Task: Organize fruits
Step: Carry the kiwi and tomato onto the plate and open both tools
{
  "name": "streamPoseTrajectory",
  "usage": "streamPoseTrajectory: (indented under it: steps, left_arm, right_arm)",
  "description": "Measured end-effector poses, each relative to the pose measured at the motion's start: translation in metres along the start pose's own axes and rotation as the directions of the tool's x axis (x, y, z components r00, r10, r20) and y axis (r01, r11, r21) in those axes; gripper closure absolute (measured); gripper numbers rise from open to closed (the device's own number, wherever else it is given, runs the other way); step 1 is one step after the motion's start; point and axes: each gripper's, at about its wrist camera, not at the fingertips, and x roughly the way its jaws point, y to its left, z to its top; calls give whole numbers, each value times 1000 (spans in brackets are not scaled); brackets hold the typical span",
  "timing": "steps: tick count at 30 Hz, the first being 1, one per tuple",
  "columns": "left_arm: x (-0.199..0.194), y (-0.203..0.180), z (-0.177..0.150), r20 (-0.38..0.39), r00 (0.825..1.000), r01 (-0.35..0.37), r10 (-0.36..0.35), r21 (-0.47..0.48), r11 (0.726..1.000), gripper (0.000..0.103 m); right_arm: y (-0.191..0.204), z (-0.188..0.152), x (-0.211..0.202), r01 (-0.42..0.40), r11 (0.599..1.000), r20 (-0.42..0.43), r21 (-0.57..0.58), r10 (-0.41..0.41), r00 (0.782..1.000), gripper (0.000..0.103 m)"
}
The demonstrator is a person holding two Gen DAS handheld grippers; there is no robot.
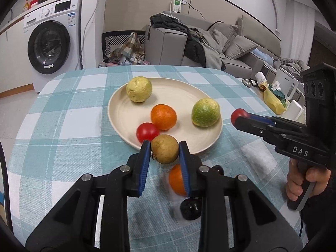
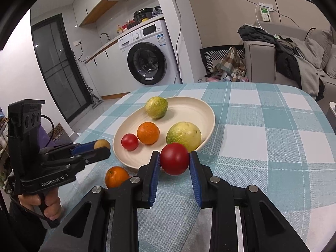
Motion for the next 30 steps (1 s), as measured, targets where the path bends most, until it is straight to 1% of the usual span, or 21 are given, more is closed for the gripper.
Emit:
streamPoseTrajectory:
  steps: [5, 13, 18, 23, 30]
  left_arm:
    - [8, -7, 5, -4, 1000, 4, -4, 12, 1000, 79]
    - [19, -2, 15, 14, 1000, -15, 15, 5, 1000, 79]
    - [22, 2, 16, 20, 999, -30, 30, 0, 1000, 79]
    - [24, -1, 13, 22, 999, -40, 40, 16, 999, 79]
    - [25, -3, 13, 19, 998, -54, 54, 25, 998, 79]
  right_arm:
    - [3, 1, 1, -9, 1000, 10, 0, 9, 1000, 74]
    - [7, 2, 4, -21, 1000, 20, -5, 21, 1000, 74]
    - [8, 2, 4, -24, 1000, 25, -1, 24, 999, 74]
    - [13, 3, 6, -18, 1000, 28, -19, 19, 999, 74]
    - [22, 8, 18, -13, 999, 7, -45, 13, 1000, 74]
